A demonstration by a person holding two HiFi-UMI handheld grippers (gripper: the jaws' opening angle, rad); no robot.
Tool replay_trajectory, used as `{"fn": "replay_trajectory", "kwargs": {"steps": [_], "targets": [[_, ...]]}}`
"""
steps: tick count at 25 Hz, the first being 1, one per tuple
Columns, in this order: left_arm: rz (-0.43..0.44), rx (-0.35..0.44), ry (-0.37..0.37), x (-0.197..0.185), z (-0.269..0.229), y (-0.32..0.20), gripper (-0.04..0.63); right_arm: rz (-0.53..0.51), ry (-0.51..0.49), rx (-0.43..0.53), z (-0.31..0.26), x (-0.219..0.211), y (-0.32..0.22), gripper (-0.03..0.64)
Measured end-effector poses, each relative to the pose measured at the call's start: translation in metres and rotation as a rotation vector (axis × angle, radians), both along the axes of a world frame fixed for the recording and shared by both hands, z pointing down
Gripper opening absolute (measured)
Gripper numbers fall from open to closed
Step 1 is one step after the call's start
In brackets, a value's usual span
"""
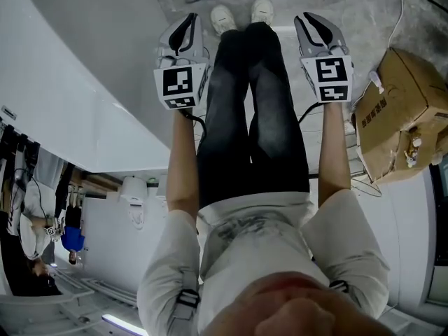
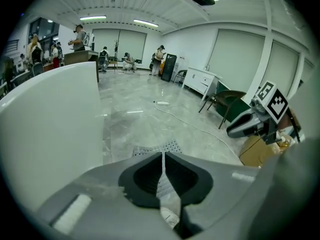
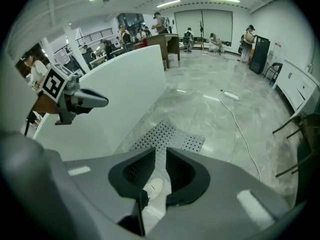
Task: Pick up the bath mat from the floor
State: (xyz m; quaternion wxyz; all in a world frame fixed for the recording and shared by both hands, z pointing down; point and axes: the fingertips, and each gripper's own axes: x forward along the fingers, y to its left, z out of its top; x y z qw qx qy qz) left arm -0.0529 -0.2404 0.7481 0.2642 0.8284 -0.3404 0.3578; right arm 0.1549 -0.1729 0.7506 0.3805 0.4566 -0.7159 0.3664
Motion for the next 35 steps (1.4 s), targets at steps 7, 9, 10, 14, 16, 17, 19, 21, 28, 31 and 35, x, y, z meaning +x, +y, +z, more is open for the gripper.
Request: {"fn": "replay_trajectory", "kwargs": {"steps": [7,9,10,14,16,17,19,21,28,31,35], "targets": [[-0.038,-0.059,-0.012,-0.007,0.072,-0.007,0.064,-0.005,0.029,-0.053,0.069,0.015,0.009,0.098],[-0.035,-0.060,-0.027,-0.011,0.091,-0.009,0.073,-0.010,0.031,-0.071,0.089,0.018,0.013,0.107],[-0.039,-0.064,-0.030,-0.012,0.100,-0.011,0.075,-0.014,0.029,-0.078,0.098,0.020,0.014,0.113],[-0.041,-0.082,-0.054,-0.019,0.137,-0.014,0.092,-0.016,0.023,-0.096,0.134,0.025,0.016,0.141],[-0.036,-0.093,-0.066,-0.024,0.155,-0.014,0.098,-0.015,0.029,-0.106,0.152,0.029,0.017,0.147],[-0.038,-0.099,-0.067,-0.025,0.163,-0.014,0.101,-0.016,0.031,-0.111,0.160,0.030,0.017,0.153],[-0.046,-0.112,-0.065,-0.027,0.176,-0.016,0.114,-0.017,0.027,-0.118,0.175,0.032,0.017,0.173],[-0.038,-0.114,-0.074,-0.031,0.191,-0.016,0.120,-0.017,0.023,-0.124,0.188,0.033,0.016,0.187],[-0.011,-0.143,-0.117,-0.043,0.248,-0.011,0.156,-0.004,0.041,-0.166,0.247,0.043,0.026,0.243],[-0.012,-0.166,-0.127,-0.048,0.270,-0.007,0.179,0.022,0.038,-0.186,0.269,0.045,0.030,0.272],[-0.014,-0.186,-0.142,-0.053,0.299,-0.001,0.199,0.071,0.030,-0.204,0.298,0.049,0.035,0.305]]}}
